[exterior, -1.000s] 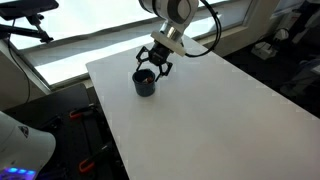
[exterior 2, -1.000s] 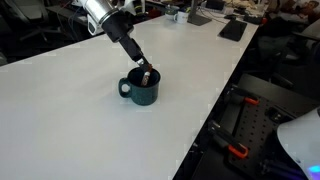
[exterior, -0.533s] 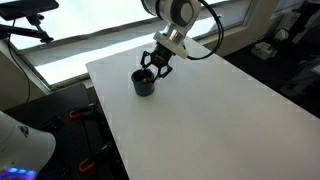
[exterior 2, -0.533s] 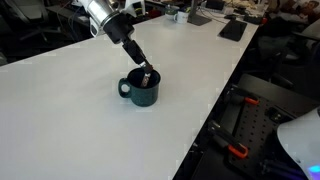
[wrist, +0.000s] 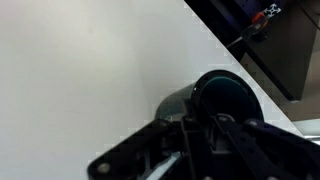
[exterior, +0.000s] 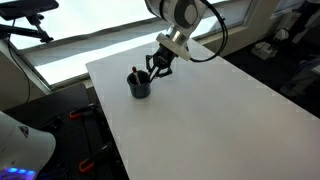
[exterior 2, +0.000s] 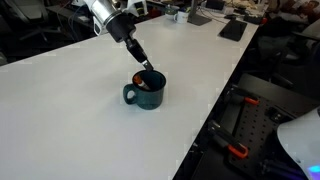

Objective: Put the marker on the table

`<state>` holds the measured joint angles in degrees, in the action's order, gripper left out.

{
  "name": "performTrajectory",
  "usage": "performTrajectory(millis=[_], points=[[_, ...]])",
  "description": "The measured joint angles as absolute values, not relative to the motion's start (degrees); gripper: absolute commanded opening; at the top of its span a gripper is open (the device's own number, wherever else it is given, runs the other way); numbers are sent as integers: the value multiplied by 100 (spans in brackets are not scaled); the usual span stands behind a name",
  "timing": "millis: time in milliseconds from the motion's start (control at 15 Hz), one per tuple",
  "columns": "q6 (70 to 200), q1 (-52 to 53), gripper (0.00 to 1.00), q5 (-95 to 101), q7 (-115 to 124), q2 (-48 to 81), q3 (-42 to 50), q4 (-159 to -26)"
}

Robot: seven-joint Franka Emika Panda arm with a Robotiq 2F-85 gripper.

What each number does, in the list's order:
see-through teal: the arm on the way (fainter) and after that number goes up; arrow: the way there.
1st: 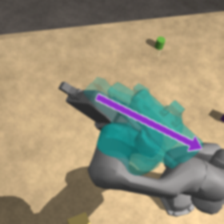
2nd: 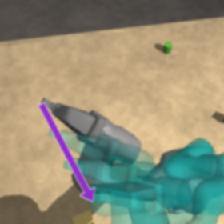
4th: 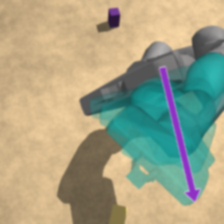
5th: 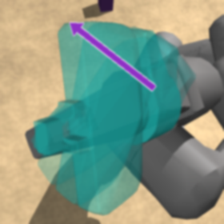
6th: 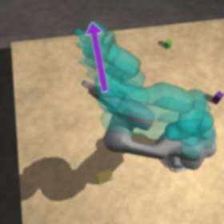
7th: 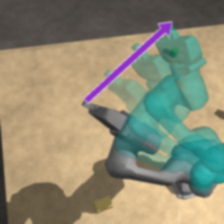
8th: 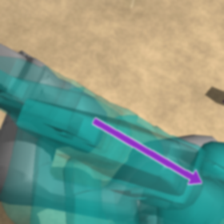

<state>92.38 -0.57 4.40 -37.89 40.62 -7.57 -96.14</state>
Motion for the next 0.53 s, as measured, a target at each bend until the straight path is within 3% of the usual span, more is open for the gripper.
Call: performTrajectory(millis=[67,267,333,467,533], points=[[9204,-62,36,440,-3789,4072,-756,-9606],[9151,-73,54,440,-3781,4118,-756,-9575],[9150,-73,37,444,-3781,4125,-756,-9580],[9150,-62,53,457,-3781,4125,-758,-9604],[9150,-56,54,458,-3781,4125,-759,-9609]])
